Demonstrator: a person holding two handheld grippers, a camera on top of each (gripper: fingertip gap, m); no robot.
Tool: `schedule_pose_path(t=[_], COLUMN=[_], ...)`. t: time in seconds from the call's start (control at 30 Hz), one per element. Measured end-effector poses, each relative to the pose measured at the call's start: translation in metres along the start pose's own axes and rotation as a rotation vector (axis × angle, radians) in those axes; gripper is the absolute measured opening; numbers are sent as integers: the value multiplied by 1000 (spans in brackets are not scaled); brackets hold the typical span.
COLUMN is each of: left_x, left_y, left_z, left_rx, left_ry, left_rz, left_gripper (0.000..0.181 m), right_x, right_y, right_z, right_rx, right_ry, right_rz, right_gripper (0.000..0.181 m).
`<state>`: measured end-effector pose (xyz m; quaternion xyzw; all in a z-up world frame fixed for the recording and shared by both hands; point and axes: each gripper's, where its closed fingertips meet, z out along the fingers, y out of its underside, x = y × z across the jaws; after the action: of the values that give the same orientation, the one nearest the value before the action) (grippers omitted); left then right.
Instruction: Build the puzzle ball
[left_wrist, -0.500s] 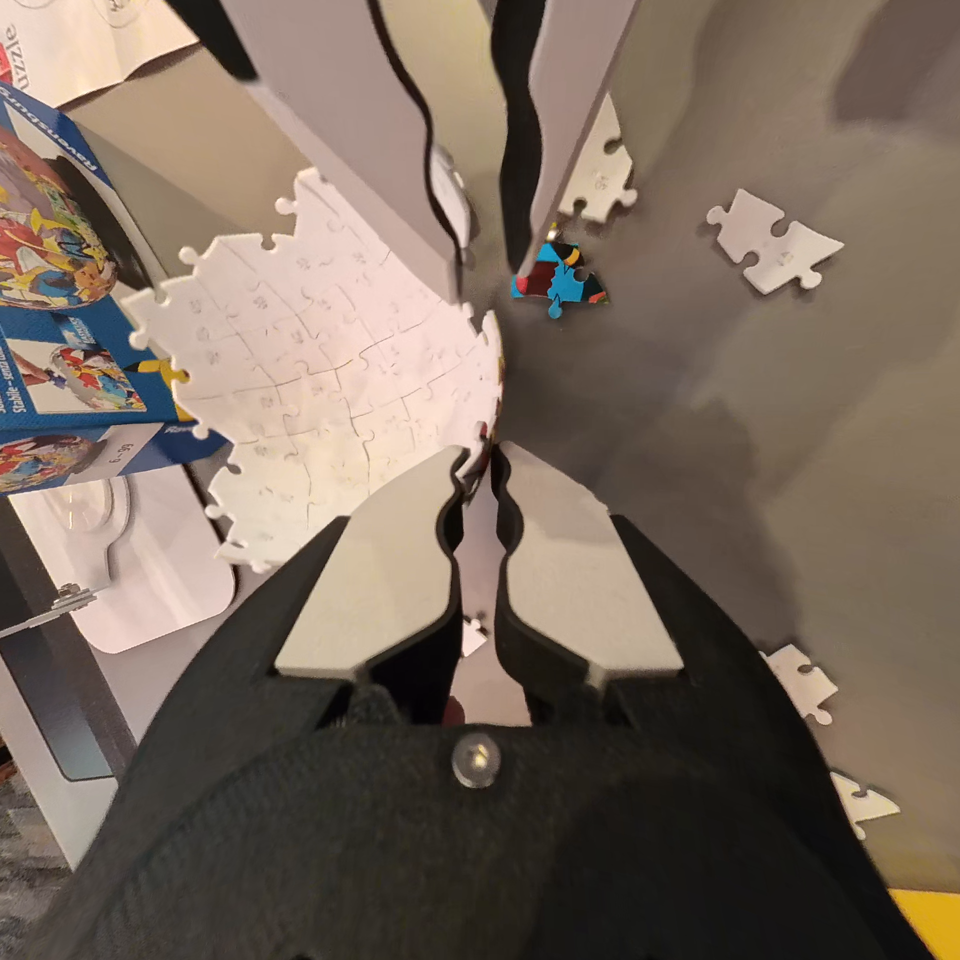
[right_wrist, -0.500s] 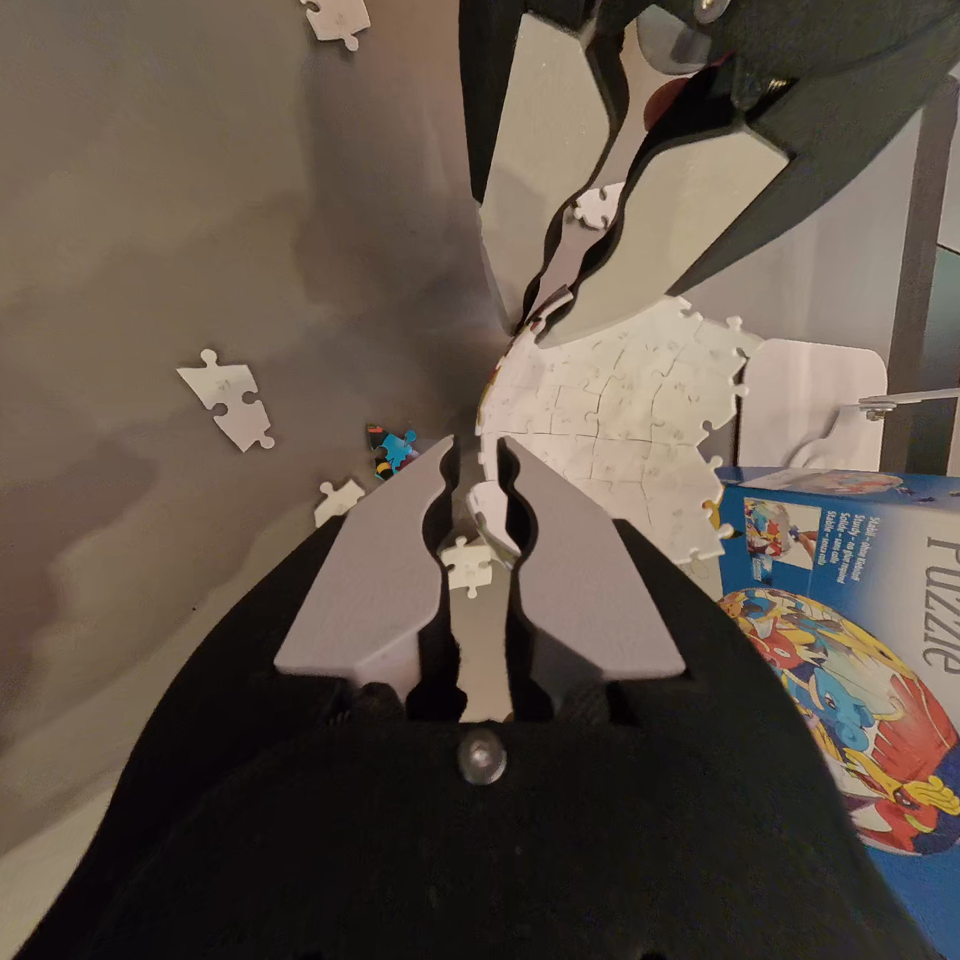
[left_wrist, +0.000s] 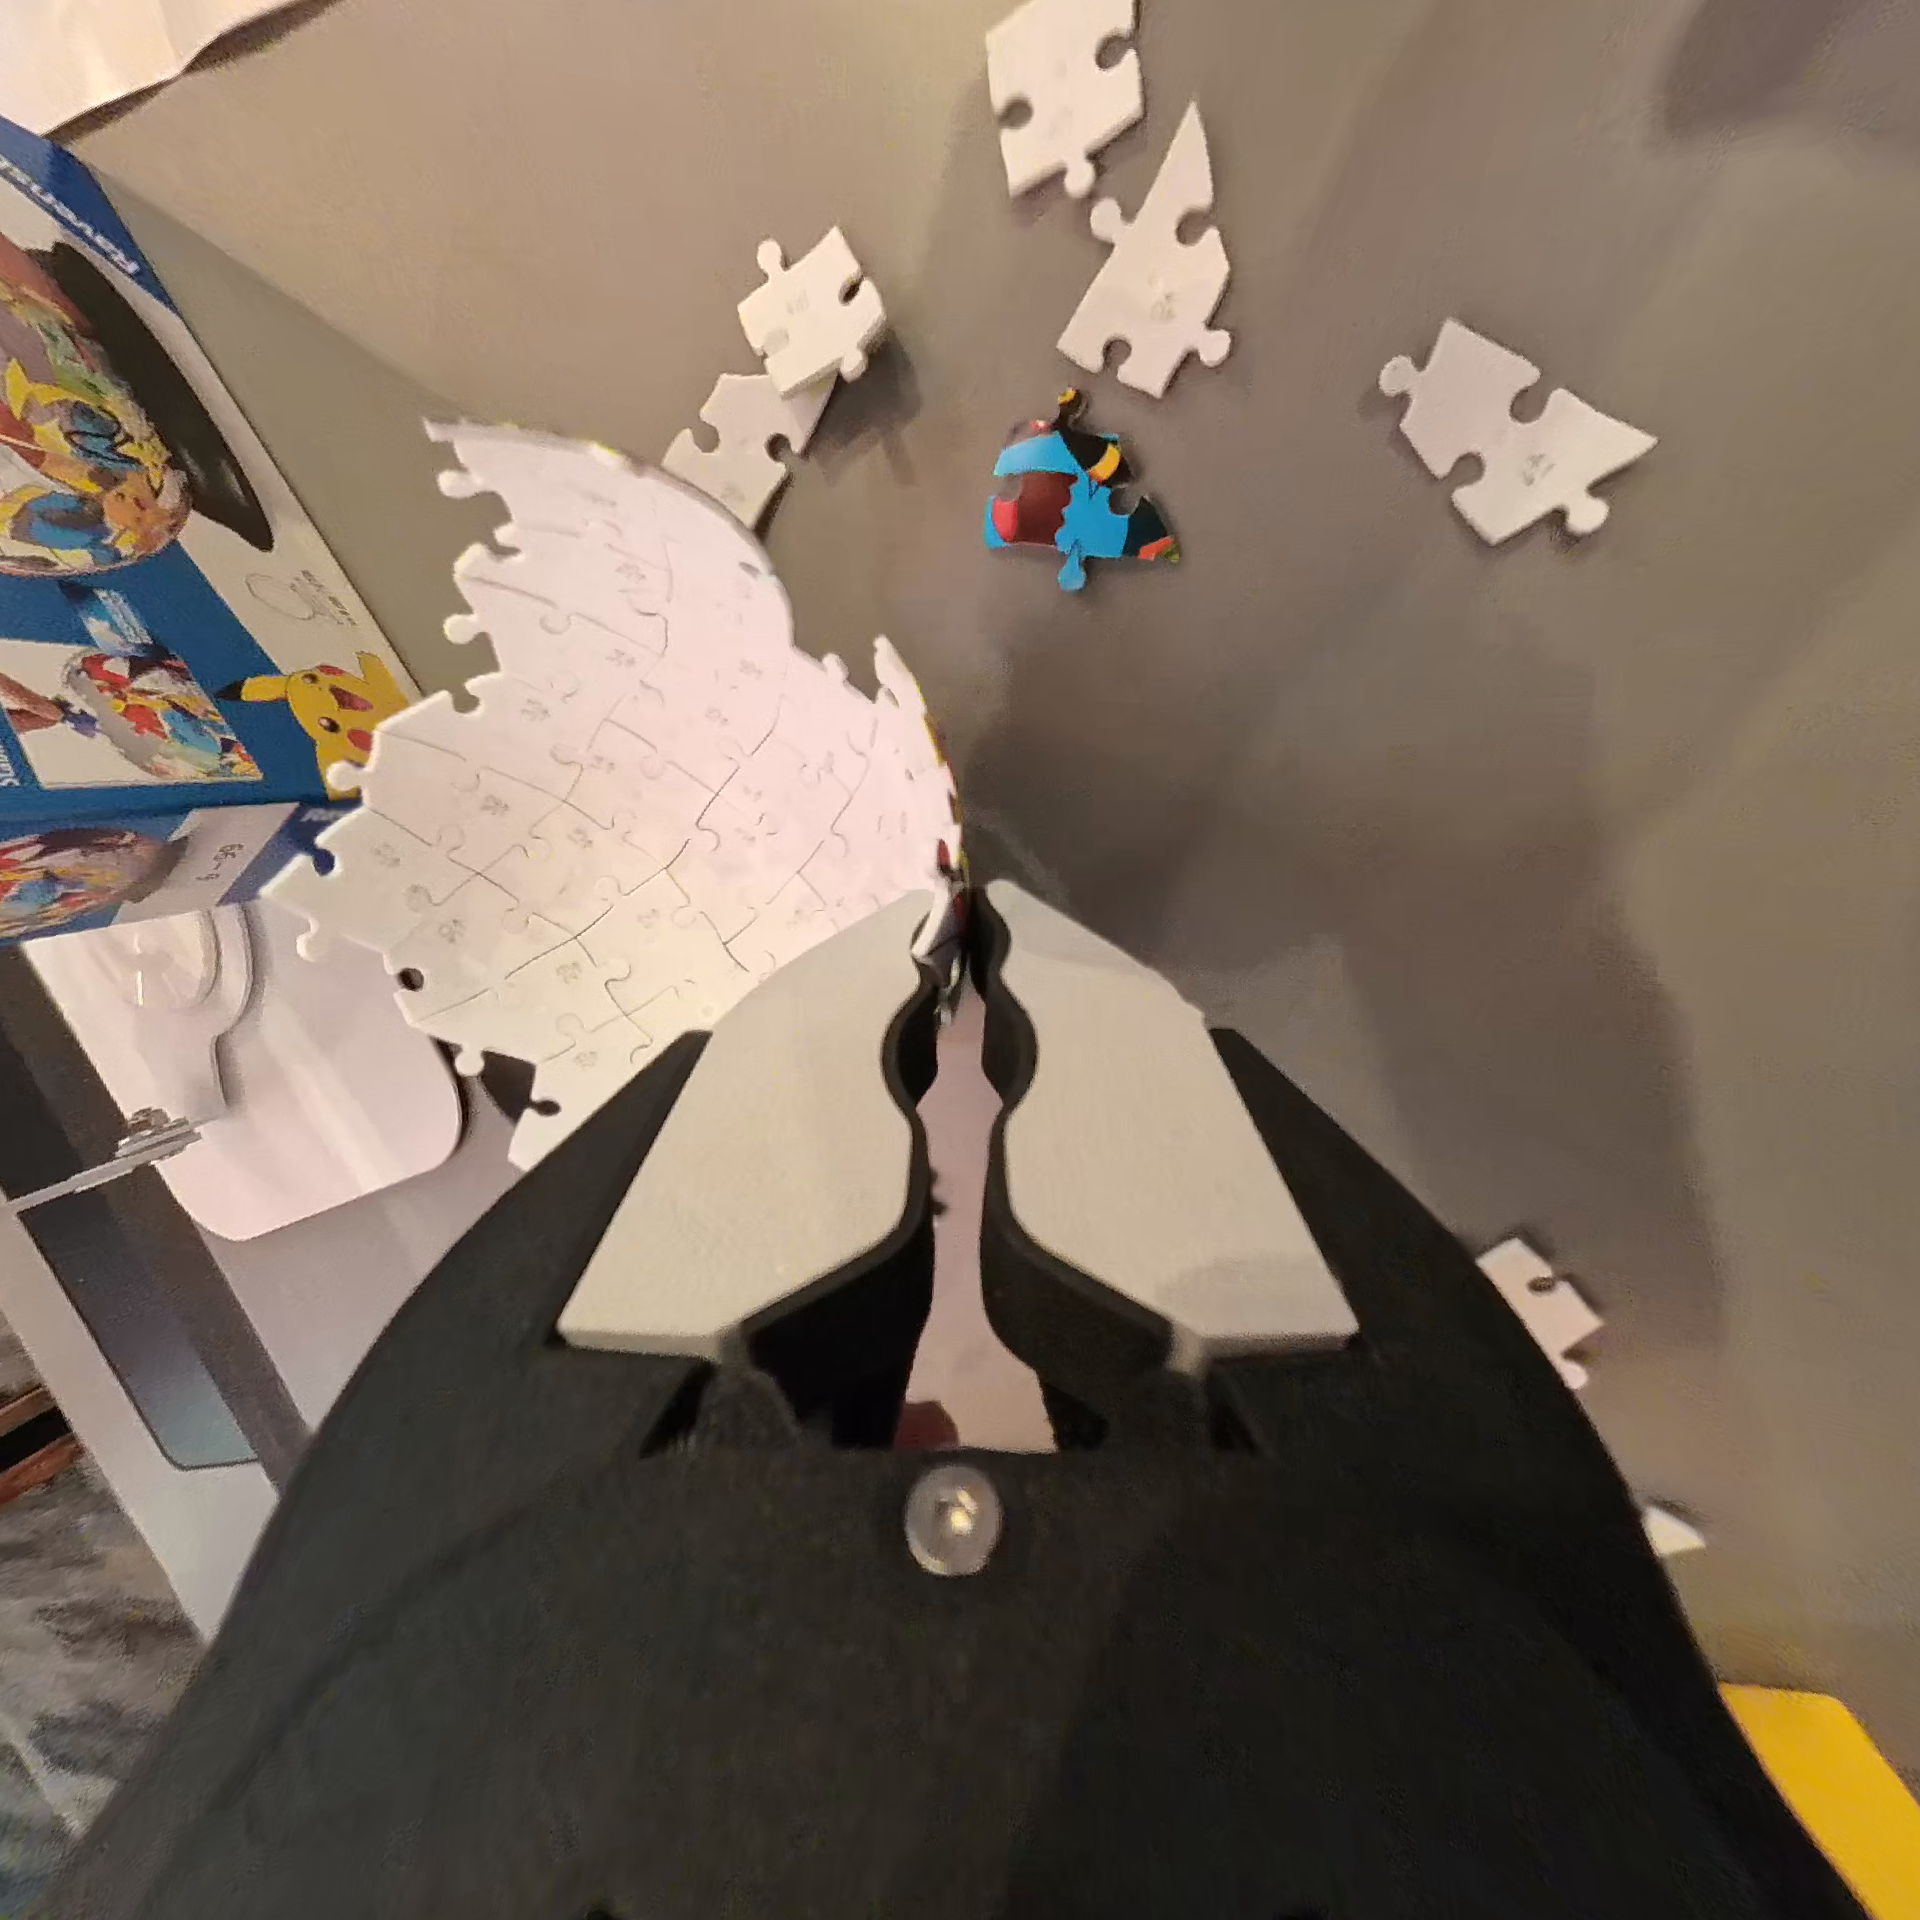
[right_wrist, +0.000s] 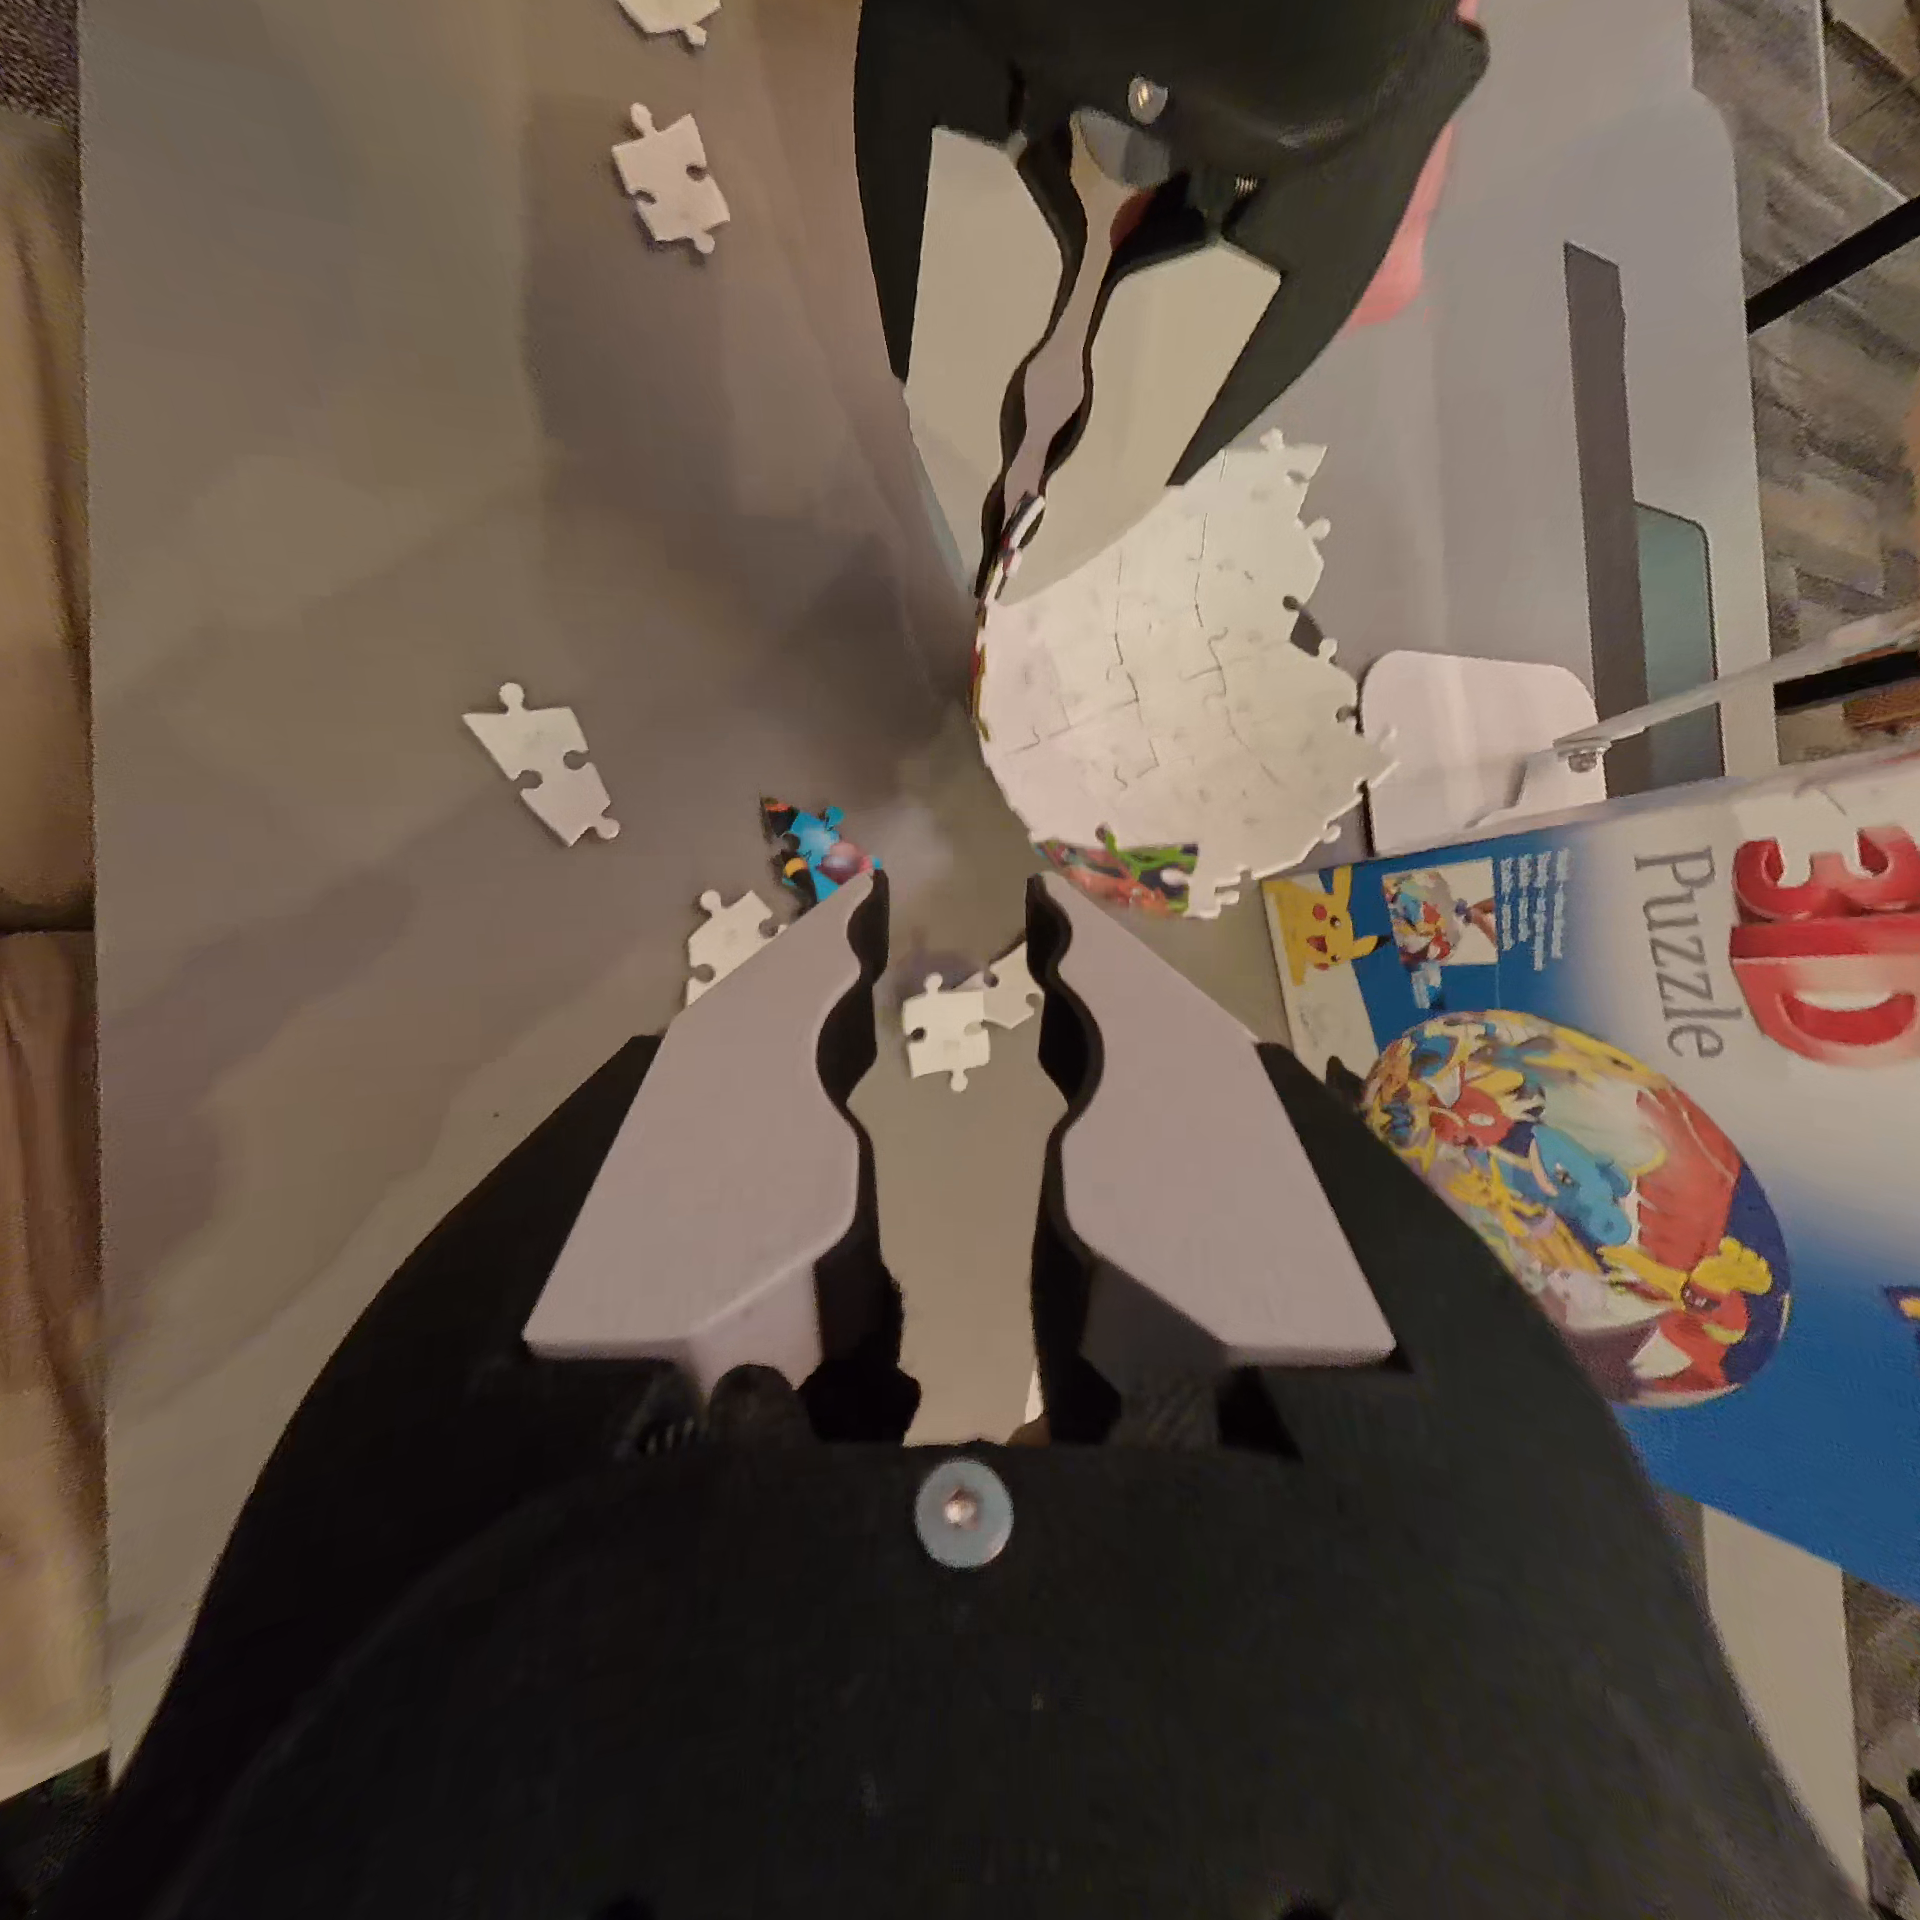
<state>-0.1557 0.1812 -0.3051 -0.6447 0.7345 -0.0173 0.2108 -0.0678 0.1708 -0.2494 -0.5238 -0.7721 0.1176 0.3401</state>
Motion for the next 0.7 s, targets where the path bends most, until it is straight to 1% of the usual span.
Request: schedule_pose_path(t=[0.1,0.2,0.47,0.63,0.7], left_x=[5,9,22,32,34], left_y=[3,12,28,32,34], left_z=[-1,-1,-7,-6,-7], left_rx=[-62,-158,-331,-414,-455], left_ry=[-33,-84,-185,-230,-254], left_rz=[16,41,101,141,160], left_gripper=[3,3,3,3,3], right_x=[-9,-16,-42,-42,-43], right_y=[8,16,25,28,30], right_z=[-3,1,28,40,47], right_rx=[-1,-14,-31,-11,-20], right_ry=[-8,-6,-55,-71,-62], right_rz=[21,33,17,74,60], right_gripper=[25,25,29,30,32])
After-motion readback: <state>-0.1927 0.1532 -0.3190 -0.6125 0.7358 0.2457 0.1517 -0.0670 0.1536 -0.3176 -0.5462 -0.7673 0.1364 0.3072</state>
